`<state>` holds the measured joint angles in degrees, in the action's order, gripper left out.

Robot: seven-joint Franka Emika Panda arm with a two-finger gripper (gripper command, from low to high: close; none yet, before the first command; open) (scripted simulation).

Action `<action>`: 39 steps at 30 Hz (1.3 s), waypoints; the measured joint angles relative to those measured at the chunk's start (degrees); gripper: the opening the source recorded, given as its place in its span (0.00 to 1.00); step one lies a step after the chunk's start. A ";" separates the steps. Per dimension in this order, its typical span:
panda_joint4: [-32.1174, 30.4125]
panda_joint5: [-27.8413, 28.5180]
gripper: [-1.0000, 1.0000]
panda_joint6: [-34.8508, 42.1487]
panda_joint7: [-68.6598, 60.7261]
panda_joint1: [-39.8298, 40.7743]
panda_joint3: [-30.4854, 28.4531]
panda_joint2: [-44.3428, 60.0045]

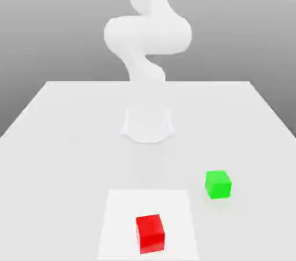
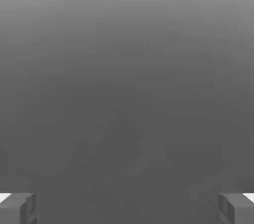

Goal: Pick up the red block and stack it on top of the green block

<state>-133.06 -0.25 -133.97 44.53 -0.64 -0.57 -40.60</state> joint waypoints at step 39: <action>-11.49 -1.40 0.00 -25.64 -11.93 -2.42 -1.71 55.69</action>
<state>-144.55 -1.64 -159.62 32.59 -3.06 -2.28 15.09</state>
